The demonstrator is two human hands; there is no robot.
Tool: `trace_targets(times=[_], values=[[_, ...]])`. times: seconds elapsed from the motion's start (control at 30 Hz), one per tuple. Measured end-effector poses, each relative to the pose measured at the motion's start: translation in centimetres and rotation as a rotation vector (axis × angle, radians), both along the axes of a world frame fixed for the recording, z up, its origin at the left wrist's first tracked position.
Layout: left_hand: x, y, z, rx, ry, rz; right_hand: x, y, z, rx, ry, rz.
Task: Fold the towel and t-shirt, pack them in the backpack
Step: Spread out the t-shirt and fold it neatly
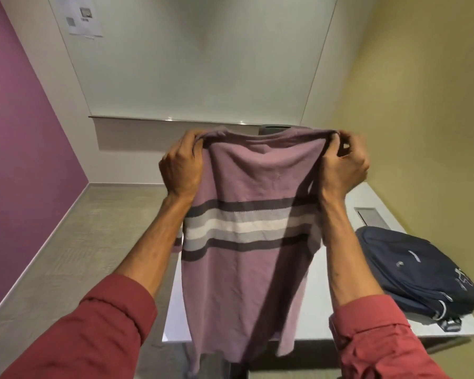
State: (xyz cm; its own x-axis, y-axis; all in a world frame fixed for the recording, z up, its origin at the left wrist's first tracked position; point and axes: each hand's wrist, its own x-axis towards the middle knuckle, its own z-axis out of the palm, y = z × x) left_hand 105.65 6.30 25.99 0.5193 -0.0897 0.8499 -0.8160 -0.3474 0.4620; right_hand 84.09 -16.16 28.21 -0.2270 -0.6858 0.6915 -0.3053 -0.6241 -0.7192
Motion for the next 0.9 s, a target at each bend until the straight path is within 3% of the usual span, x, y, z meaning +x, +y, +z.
trace_targets(times=[0.17, 0.27, 0.47, 0.9], values=[[4.7, -4.4, -8.7, 0.301, 0.313, -0.006, 3.5, -5.0, -8.5, 0.207, 0.302, 0.097], [8.1, -7.8, -13.2, 0.450, 0.407, 0.028, 6.1, -8.2, -14.0, 0.323, 0.424, 0.152], [14.1, -14.3, -20.0, 0.567, 0.691, -0.042, 10.6, -15.6, -21.5, 0.437, 0.629, 0.205], [23.4, -26.2, -27.6, 0.732, 0.772, 0.007, 21.8, -29.9, -30.7, 0.501, 1.021, 0.296]])
